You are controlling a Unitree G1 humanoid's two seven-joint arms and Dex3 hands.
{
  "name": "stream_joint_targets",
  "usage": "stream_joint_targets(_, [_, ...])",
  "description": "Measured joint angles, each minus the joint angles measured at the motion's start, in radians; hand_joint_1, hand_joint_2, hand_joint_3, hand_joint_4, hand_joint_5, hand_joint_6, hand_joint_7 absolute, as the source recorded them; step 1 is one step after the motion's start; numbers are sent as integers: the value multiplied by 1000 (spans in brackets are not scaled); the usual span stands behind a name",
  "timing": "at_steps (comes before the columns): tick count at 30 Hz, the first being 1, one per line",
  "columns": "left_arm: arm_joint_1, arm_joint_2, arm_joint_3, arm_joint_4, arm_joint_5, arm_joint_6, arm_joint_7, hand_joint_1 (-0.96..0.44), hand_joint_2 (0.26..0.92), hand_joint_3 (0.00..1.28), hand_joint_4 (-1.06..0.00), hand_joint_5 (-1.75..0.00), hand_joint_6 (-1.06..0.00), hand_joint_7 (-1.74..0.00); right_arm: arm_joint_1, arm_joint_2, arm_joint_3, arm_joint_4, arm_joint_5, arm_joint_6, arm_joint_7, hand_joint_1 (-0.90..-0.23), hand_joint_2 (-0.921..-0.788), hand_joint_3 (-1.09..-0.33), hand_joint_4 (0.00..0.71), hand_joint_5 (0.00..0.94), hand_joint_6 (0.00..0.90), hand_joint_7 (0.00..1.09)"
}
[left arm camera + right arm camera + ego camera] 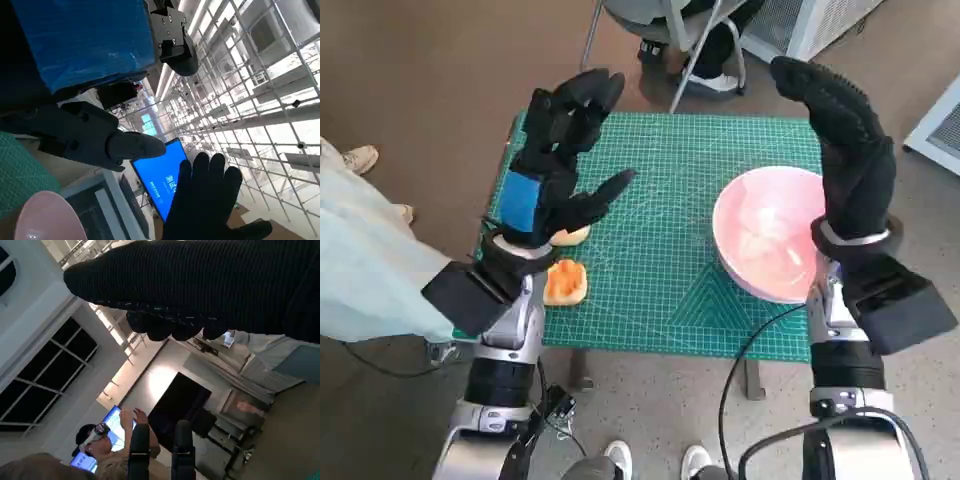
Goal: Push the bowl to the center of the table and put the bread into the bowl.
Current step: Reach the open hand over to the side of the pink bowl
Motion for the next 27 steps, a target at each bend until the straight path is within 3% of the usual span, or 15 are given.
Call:
stream_joint_targets(9, [0, 0, 2, 6, 0, -7, 0, -246, 921, 289, -329, -106, -72, -810, 10, -23, -18, 33, 9, -28, 16, -546, -921, -759, 310, 2, 18, 770])
stream_joint_targets(17, [0, 2, 12, 34, -3, -28, -2, -252, 921, 283, -328, -105, -76, -793, 44, -83, -68, 77, 73, -53, 57, -543, -921, -797, 292, 1, 0, 767])
stream_joint_targets(27, [0, 5, 25, 73, -8, -54, -9, -260, 921, 276, -335, -93, -113, -724, 94, -159, -149, 133, 79, -99, 44, -515, -921, -861, 269, 0, -1, 742])
